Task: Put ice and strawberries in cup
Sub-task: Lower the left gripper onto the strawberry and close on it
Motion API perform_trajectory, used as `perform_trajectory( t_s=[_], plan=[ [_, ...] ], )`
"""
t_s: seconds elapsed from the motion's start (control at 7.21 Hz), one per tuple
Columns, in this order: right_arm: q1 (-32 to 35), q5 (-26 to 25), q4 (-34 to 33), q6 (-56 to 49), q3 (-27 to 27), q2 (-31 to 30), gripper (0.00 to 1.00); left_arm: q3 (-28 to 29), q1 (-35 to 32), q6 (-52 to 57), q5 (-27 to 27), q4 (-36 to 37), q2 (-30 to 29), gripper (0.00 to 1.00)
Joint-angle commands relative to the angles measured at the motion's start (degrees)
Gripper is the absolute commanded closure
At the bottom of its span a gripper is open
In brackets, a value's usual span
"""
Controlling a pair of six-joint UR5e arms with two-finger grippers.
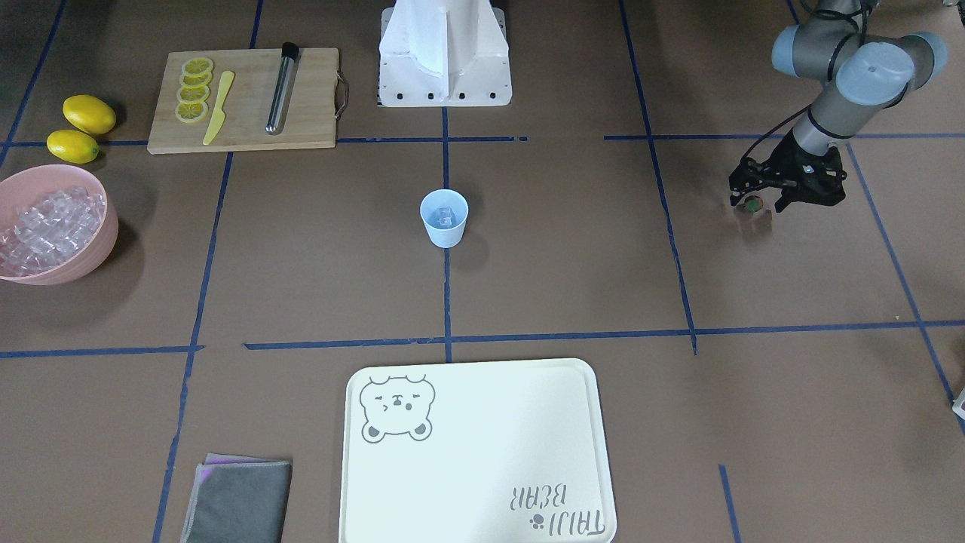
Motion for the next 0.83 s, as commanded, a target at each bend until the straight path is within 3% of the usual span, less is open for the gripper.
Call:
perform_trajectory(
  t_s=[0.0, 0.42, 0.69],
  plan=[
    [0.0, 0.0, 0.0, 0.0, 0.0, 0.0, 0.01, -0.38, 0.01, 0.25, 0.09, 0.06, 0.15, 1.0],
    [0.0, 0.0, 0.0, 0.0, 0.0, 0.0, 0.01, -7.91, -0.34, 0.52, -0.26, 2.94, 2.7, 1.0],
    [0.0, 0.09, 0.0, 0.0, 0.0, 0.0, 0.01, -18.0, -0.79, 0.78, -0.35, 15.82, 1.92, 1.0]
  ],
)
